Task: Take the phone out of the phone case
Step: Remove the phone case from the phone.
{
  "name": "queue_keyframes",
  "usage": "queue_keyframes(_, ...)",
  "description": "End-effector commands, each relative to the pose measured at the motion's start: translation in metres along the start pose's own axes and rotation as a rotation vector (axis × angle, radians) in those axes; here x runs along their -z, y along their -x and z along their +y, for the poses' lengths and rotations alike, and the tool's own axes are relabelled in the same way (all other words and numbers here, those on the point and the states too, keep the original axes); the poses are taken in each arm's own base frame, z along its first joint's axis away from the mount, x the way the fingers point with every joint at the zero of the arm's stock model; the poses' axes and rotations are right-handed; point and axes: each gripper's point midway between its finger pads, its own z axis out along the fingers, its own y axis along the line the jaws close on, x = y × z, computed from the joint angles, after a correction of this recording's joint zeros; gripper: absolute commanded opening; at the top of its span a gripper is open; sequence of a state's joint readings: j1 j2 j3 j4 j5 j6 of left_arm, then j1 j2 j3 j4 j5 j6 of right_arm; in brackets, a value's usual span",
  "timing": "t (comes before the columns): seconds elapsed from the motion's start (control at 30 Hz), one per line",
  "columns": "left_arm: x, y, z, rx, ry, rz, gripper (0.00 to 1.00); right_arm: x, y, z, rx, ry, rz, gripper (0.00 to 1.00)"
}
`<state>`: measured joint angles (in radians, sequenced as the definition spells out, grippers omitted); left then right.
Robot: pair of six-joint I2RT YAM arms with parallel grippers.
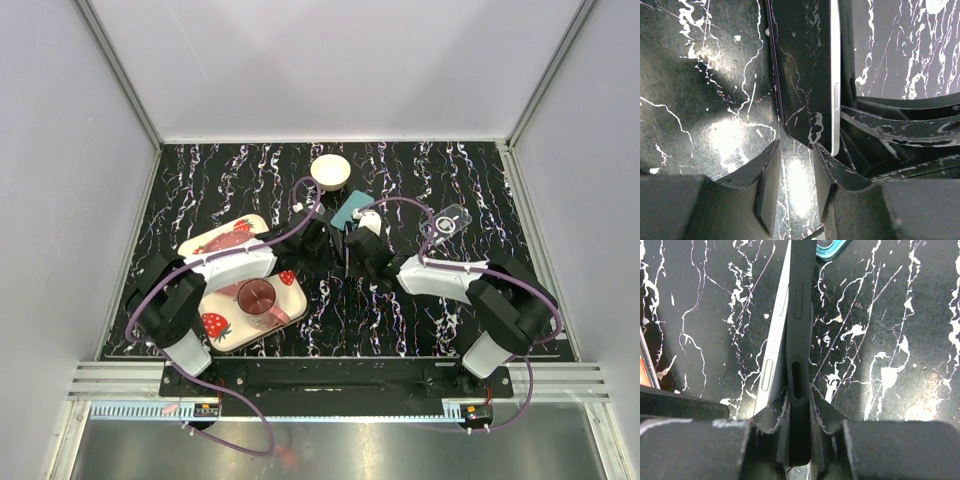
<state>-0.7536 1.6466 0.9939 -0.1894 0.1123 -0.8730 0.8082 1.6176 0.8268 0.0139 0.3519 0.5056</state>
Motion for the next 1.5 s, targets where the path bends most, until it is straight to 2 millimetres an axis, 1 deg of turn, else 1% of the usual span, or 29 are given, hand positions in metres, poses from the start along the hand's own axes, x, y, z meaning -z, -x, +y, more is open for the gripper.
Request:
queue_keyframes(0.0,0.019,0.035,-0.020,0.012,-0.076,-0.161,0.34,0.014,0.032,0.023,-0.058,0.116,-0.109,0.00)
queue_keyframes(0.03,0.021,0.034,-0.020,0.018,-0.083,-0.160,0.34,0.014,0.031,0.024,-0.059,0.124,-0.108,0.00)
queue_keyframes(0.13,0.026,0.036,-0.035,0.030,-0.154,-0.155,0.34,0.017,0.024,0.027,-0.049,0.160,-0.095,0.00)
queue_keyframes(0.23,0.027,0.038,-0.038,0.063,-0.186,-0.142,0.34,0.018,0.025,0.025,-0.051,0.158,-0.099,0.00)
queue_keyframes(0.4,0.020,0.048,-0.021,0.091,-0.135,-0.128,0.34,0.019,0.024,0.024,-0.052,0.152,-0.098,0.00)
queue_keyframes(0.5,0.017,0.053,-0.019,0.095,-0.119,-0.107,0.33,0.019,0.025,0.024,-0.051,0.150,-0.096,0.00)
queue_keyframes(0.53,0.017,0.056,-0.024,0.087,-0.128,-0.108,0.33,0.018,0.025,0.025,-0.048,0.149,-0.095,0.00)
queue_keyframes(0.6,0.014,0.055,-0.027,0.086,-0.136,-0.085,0.33,0.017,0.025,0.025,-0.044,0.149,-0.094,0.00)
queue_keyframes(0.63,0.015,0.058,-0.033,0.083,-0.149,-0.086,0.33,0.017,0.027,0.026,-0.045,0.150,-0.096,0.00)
queue_keyframes(0.67,0.013,0.057,-0.034,0.077,-0.149,-0.077,0.33,0.018,0.027,0.026,-0.043,0.149,-0.095,0.00)
queue_keyframes(0.7,0.012,0.060,-0.038,0.068,-0.146,-0.077,0.33,0.018,0.028,0.026,-0.042,0.149,-0.097,0.00)
queue_keyframes(0.73,0.010,0.056,-0.034,0.059,-0.125,-0.061,0.33,0.018,0.028,0.026,-0.042,0.150,-0.096,0.00)
queue_keyframes(0.83,0.005,0.051,-0.031,0.043,-0.116,-0.039,0.33,0.018,0.030,0.027,-0.041,0.149,-0.098,0.00)
queue_keyframes(1.0,-0.004,0.038,-0.031,0.020,-0.110,0.008,0.34,0.016,0.029,0.027,-0.038,0.148,-0.097,0.00)
queue_keyframes(1.17,-0.013,0.027,-0.024,0.013,-0.082,0.039,0.33,0.016,0.031,0.028,-0.039,0.151,-0.099,0.00)
queue_keyframes(1.3,-0.013,0.026,-0.025,0.020,-0.087,0.036,0.33,0.016,0.032,0.030,-0.037,0.155,-0.102,0.00)
queue_keyframes(1.4,-0.009,0.035,-0.032,0.020,-0.105,-0.002,0.33,0.016,0.033,0.030,-0.037,0.155,-0.103,0.00)
queue_keyframes(1.47,-0.011,0.032,-0.027,-0.003,-0.061,0.015,0.33,0.017,0.034,0.030,-0.040,0.156,-0.107,0.00)
